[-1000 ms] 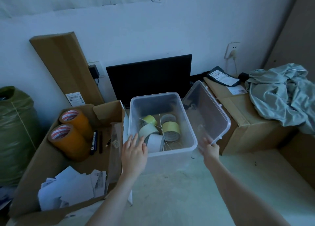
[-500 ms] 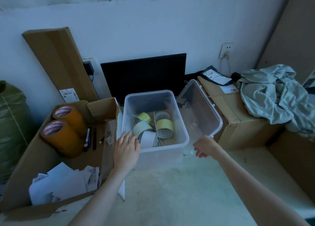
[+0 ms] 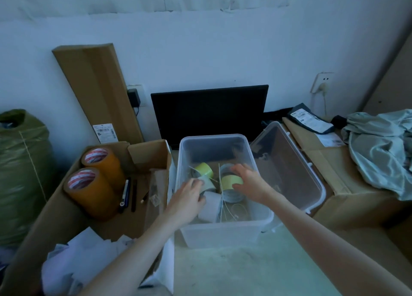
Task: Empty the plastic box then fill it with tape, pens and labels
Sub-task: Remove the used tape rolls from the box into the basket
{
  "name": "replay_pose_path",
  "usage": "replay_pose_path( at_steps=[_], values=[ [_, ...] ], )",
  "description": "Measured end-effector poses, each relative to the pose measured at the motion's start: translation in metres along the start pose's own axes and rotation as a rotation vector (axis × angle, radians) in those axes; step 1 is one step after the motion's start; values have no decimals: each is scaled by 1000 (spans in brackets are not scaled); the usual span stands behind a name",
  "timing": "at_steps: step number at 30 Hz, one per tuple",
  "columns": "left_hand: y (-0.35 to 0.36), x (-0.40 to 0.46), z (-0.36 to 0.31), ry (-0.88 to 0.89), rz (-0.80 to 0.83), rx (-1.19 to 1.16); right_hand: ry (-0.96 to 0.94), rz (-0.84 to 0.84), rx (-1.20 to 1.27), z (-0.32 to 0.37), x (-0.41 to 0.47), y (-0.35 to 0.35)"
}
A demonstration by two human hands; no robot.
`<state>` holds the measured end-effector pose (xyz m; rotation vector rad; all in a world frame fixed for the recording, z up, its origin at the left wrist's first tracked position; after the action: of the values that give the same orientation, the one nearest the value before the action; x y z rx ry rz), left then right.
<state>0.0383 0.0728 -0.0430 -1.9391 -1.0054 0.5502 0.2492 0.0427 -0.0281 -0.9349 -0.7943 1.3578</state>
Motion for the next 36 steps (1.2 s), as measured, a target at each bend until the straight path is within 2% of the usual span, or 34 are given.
replay_pose_path(
  at_steps=[4, 7, 9, 12, 14, 19, 24, 27, 33, 36],
  values=[
    [22, 28, 3, -246, 178, -178, 157, 99, -14, -4, 27, 17],
    [44, 53, 25, -470, 226, -341, 282, 59, 82, -17, 40, 34],
    [53, 61, 35, -619, 194, -510, 417, 60, 314, -20, 40, 49],
    [62, 69, 48, -706, 173, -640, 537, 288, 581, -9, 35, 61],
    [69, 71, 56, -703, 182, -644, 524, 389, 637, -8, 36, 63],
    [57, 63, 42, -662, 157, -669, 564, 402, 895, -14, 38, 65],
    [37, 49, 21, -606, 8, -859, 516, 281, 1046, -16, 40, 63],
    [30, 43, 13, -511, -35, -930, 483, 192, 1137, -17, 38, 56],
    [22, 33, -2, -288, -115, -811, 482, 125, 1223, -18, 33, 50],
    [21, 29, -5, -197, -159, -740, 413, 128, 1242, -15, 30, 47]
  ],
)
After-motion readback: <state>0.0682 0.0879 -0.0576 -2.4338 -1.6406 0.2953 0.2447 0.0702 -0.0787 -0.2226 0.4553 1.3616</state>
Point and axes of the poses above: each hand's wrist, its own x-axis towards the middle knuckle, its own y-axis out of the palm, z = x × y, the point moved 1 cm from there along x, towards the middle knuckle, and after that the axes turned 9 degrees about -x, right-handed, at the moved point
